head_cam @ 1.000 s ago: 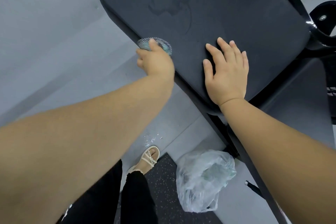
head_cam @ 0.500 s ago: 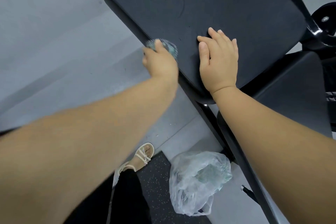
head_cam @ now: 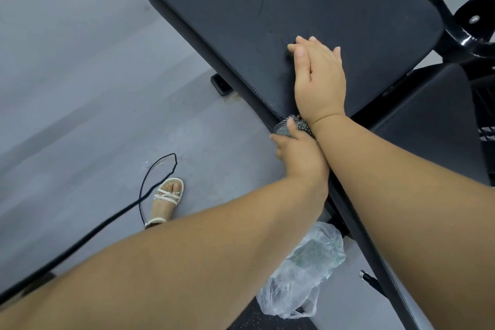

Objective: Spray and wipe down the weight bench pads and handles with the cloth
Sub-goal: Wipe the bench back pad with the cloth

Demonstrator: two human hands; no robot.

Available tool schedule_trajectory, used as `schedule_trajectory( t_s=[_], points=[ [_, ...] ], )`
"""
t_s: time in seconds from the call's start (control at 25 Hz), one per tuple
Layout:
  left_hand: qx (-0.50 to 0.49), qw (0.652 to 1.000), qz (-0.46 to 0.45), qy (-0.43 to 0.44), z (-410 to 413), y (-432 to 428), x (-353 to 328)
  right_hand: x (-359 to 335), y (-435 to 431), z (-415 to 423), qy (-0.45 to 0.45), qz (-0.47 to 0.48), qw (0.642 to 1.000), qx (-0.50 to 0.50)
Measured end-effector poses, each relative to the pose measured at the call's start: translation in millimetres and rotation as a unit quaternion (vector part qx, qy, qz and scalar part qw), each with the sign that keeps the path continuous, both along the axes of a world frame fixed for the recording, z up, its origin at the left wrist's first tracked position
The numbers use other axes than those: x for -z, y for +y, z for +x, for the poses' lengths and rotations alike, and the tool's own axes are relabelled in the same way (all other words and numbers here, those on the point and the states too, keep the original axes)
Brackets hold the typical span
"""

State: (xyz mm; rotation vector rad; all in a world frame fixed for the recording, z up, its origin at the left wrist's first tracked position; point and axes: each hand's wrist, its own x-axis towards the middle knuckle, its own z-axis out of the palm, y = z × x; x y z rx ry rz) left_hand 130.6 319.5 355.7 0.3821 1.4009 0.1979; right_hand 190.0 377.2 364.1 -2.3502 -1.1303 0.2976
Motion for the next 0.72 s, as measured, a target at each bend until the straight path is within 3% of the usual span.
schedule_trajectory(
  t_s=[0.16,0.32,0.44,0.48,0.56,0.72],
  points=[
    [-0.011,0.992,0.117,0.053,-11.0,37.6,7.0,-19.1,-16.8,13.8,0.142,0.017,0.990,-0.006],
    [0.015,0.977,0.192,0.090,-18.0,93.5,11.7,-21.2,-73.0,20.4,0.044,-0.134,0.990,-0.010],
    [0.083,0.968,0.224,0.084,-17.0,59.4,-9.8,-21.5,-83.5,26.3,-0.031,-0.120,0.992,-0.002],
    [0.130,0.952,0.268,0.077,-18.9,39.0,-16.5,-26.8,-78.3,35.2,-0.057,-0.105,0.993,-0.003],
    [0.230,0.888,0.388,0.092,-28.5,6.0,-13.1,-39.0,-67.7,55.0,-0.061,-0.107,0.992,-0.002],
    [0.276,0.767,0.565,0.124,-38.5,-3.6,12.4,-39.1,-66.7,74.9,-0.032,-0.108,0.994,-0.007]
  ],
)
